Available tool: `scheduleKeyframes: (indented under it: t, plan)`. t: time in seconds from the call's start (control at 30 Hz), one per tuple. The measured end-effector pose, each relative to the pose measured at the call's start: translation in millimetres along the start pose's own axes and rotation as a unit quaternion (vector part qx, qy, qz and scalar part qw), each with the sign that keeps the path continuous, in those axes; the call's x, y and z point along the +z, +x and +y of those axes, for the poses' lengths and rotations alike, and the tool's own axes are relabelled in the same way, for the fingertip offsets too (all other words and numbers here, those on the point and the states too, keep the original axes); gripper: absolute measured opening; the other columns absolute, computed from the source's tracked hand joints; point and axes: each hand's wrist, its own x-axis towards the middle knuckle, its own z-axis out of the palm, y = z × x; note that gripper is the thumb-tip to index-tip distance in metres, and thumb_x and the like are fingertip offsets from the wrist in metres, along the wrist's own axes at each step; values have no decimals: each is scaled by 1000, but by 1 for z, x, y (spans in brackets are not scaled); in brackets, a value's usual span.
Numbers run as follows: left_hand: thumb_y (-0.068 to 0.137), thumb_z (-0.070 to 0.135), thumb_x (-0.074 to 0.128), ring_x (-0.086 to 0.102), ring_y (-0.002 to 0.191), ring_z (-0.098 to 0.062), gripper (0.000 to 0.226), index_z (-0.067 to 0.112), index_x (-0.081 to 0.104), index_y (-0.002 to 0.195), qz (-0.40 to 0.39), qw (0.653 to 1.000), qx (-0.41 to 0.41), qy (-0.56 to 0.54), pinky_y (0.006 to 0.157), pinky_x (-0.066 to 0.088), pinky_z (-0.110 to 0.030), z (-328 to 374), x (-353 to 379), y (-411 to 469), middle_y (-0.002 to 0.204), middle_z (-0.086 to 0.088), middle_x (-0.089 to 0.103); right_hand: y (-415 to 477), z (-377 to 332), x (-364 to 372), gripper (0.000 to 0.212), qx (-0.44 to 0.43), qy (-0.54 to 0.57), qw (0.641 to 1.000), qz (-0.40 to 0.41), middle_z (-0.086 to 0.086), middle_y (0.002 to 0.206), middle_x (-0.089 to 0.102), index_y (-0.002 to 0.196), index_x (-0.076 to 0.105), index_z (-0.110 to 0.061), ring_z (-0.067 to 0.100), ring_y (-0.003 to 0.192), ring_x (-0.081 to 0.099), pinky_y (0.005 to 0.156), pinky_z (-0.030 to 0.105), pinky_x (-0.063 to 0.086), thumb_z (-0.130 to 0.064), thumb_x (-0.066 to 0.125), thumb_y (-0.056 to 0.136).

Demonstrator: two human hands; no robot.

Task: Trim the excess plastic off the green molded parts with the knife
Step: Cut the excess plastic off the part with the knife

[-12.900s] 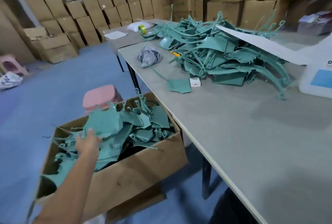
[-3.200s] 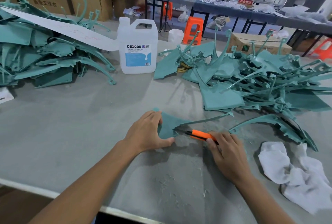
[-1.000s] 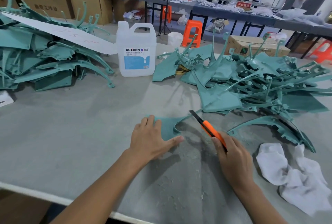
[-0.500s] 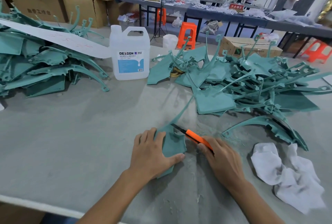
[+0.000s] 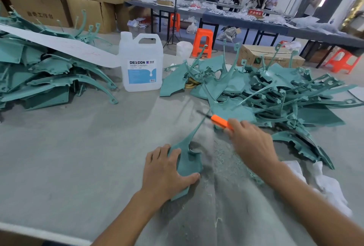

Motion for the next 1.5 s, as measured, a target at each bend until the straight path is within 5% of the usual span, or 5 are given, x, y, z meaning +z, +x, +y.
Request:
scheduleKeyframes:
  t: [0.67, 0.83, 1.17, 1.37, 1.5]
  plan:
    - [62, 98, 32, 37, 131, -19, 102, 35, 48, 140, -11, 1000, -1, -7, 111, 22, -34, 0, -1, 0, 146, 4, 42, -2, 20, -4, 23, 6, -45, 997, -63, -9, 66, 50, 104, 47, -26, 8, 44, 45, 38, 21, 26, -46, 39, 106]
    - [61, 98, 30, 34, 133, -18, 103, 35, 44, 141, -38, 999, 4, -6, 112, 20, -33, -1, -6, 0, 146, 5, 39, 22, 60, -22, 35, 165, 82, 980, 81, -4, 63, 53, 113, 49, -16, 20, 47, 49, 47, 30, 32, -46, 31, 106]
    - [50, 96, 50, 18, 142, -14, 108, 46, 33, 144, -251, 966, 61, -16, 116, 15, -30, -64, -62, -10, 146, 14, 28, -43, 19, 9, 26, 242, 377, 893, 32, 1, 63, 59, 87, 53, -39, 19, 55, 57, 53, 41, 48, -63, 47, 97]
    - [96, 48, 57, 56, 106, 2, 28, 28, 67, 113, -66, 958, 66, -272, 99, 43, -25, -24, -66, 29, 112, 14, 65, -80, -14, 38, 36, 314, 434, 841, 82, 7, 66, 58, 87, 52, -32, 30, 56, 58, 57, 55, 53, -67, 42, 94]
    - [105, 45, 41, 58, 88, 4, 26, 28, 60, 106, -102, 946, 81, -297, 76, 44, -17, 29, -44, 67, 95, 14, 65, -87, -26, 45, 40, 331, 421, 839, 99, -2, 65, 61, 91, 51, -30, 18, 51, 57, 52, 47, 52, -68, 40, 94]
